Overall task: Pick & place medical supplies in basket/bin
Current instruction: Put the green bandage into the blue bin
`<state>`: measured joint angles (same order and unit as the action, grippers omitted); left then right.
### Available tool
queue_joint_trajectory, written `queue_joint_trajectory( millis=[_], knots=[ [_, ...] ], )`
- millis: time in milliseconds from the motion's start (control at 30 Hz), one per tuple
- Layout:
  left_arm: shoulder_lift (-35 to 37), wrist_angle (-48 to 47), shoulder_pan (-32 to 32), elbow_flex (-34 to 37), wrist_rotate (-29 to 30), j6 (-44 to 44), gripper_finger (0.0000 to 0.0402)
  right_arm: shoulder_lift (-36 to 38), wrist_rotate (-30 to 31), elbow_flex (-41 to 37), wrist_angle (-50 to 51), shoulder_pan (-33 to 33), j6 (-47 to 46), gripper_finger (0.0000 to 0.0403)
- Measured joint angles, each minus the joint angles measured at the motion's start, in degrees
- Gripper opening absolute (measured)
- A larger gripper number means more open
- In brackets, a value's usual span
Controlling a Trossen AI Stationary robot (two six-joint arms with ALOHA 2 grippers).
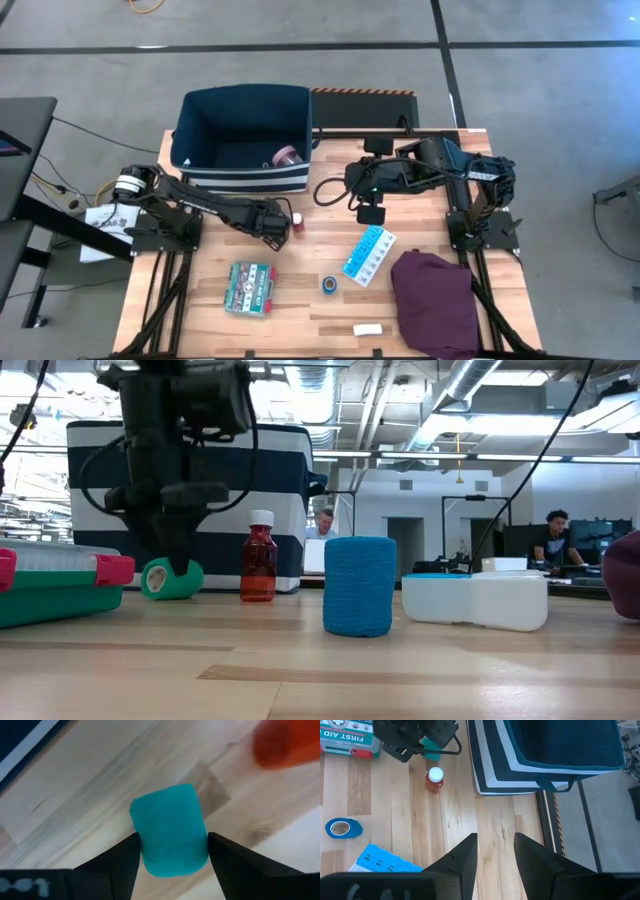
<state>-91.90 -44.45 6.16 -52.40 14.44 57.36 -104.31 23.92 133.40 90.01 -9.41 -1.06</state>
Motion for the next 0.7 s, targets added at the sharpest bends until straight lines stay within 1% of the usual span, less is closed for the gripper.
queue_joint_trajectory(
  millis=[100,267,367,433,500,633,700],
  knots=[
    [0.04,2.57,-1.81,2.25,-0.08,-0.4,0.022,0.0,0.0,0.0,0.01,0.0,0.0,0.0121],
    [-0.04,7.8,-4.25,5.35,-2.13,-1.41,0.022,0.0,0.02,0.0,0.0,0.0,0.0,0.0121],
    [-0.04,9.14,-4.43,5.72,-2.7,-1.94,0.0206,0.0,0.09,0.0,0.01,0.03,0.07,0.0121],
    [-0.04,9.43,-4.4,5.3,-2.71,-3.26,0.0182,0.0,0.13,0.0,0.01,0.17,0.13,0.0121],
    [-0.04,9.27,-4.4,4.3,-2.97,-4.57,0.0148,0.0,0.12,0.0,0.01,0.19,0.17,0.0121],
    [-0.04,7.73,-4.28,1.35,-6.59,-5.1,0.0081,0.0,0.13,0.0,0.01,0.17,0.54,0.0121],
    [0.01,8.02,-3.63,-1.07,-9.3,-6.04,0.0063,0.0,0.11,0.0,0.01,0.15,1.05,0.0121]
  ],
)
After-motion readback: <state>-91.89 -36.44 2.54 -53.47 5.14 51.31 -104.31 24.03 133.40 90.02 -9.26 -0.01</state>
